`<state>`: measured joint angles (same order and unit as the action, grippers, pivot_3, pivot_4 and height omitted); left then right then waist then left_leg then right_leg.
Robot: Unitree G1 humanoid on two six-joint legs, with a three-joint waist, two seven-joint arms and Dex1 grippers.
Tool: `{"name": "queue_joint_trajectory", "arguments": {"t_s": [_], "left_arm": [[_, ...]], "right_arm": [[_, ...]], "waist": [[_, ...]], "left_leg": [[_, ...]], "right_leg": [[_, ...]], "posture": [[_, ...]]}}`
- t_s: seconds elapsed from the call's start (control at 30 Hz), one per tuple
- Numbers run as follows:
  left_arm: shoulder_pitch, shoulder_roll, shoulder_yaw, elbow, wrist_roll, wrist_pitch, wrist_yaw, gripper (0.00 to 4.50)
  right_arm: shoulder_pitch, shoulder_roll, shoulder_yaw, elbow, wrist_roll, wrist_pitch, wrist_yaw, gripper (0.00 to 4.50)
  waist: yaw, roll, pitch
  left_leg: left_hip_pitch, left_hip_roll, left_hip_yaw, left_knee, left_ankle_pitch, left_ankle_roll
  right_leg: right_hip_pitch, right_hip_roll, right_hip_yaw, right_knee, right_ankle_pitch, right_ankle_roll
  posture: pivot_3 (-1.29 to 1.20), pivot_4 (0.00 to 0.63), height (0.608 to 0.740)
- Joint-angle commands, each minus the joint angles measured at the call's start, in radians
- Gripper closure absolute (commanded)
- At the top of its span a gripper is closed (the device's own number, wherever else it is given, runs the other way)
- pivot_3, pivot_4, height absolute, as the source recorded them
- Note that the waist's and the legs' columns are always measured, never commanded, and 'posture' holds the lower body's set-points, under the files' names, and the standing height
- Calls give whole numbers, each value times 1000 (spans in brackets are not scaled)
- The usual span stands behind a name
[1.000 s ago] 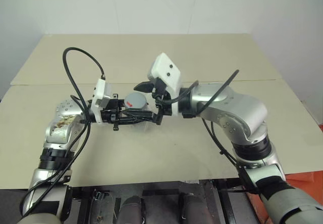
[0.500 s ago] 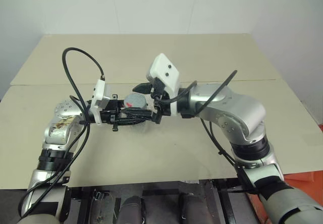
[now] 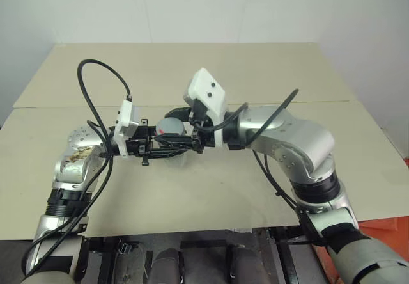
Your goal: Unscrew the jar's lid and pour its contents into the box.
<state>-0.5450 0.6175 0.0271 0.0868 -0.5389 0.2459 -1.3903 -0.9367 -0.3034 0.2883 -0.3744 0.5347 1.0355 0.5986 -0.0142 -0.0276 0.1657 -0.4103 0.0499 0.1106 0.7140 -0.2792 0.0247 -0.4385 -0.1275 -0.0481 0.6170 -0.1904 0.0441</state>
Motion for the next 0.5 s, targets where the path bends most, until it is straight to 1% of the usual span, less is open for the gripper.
{"name": "queue_joint_trajectory", "arguments": {"t_s": [0.03, 0.17, 0.3, 0.4, 0.5], "left_arm": [[39, 6, -3, -58, -15, 5, -13, 2514], [82, 9, 4, -122, -36, 5, -3, 2514], [91, 19, 9, -146, -50, 19, -13, 2514], [87, 20, 16, -152, -67, 37, -24, 2514], [74, 21, 16, -142, -57, 26, -13, 2514]], "right_arm": [[-55, -28, -80, 5, -17, -56, 2, 1739], [-73, -64, -158, 34, 17, -102, 54, 1739], [-62, -99, -215, 51, 67, -157, 112, 1739], [-39, -116, -230, 46, 79, -187, 148, 1739], [-15, -155, -224, 51, 41, -201, 152, 1739]], "waist": [[0, 0, 0], [0, 0, 0], [9, 0, 0], [5, 0, 0], [-2, 0, 0]], "left_leg": [[0, 0, 0, 0, 0, 0], [0, 0, 0, 0, 0, 0], [0, 0, 0, 0, 0, 1], [0, 0, 0, 0, 0, 1], [1, 0, 0, -1, 0, 0]], "right_leg": [[0, 0, 0, 0, 0, 0], [0, 0, 0, 0, 0, 0], [1, 0, 0, -1, 0, 0], [0, 0, -1, -2, 0, 0], [0, 0, 0, -2, 0, 0]], "posture": [[0, 150, 740], [0, 150, 740], [0, 150, 740], [0, 150, 740], [0, 150, 740]]}}
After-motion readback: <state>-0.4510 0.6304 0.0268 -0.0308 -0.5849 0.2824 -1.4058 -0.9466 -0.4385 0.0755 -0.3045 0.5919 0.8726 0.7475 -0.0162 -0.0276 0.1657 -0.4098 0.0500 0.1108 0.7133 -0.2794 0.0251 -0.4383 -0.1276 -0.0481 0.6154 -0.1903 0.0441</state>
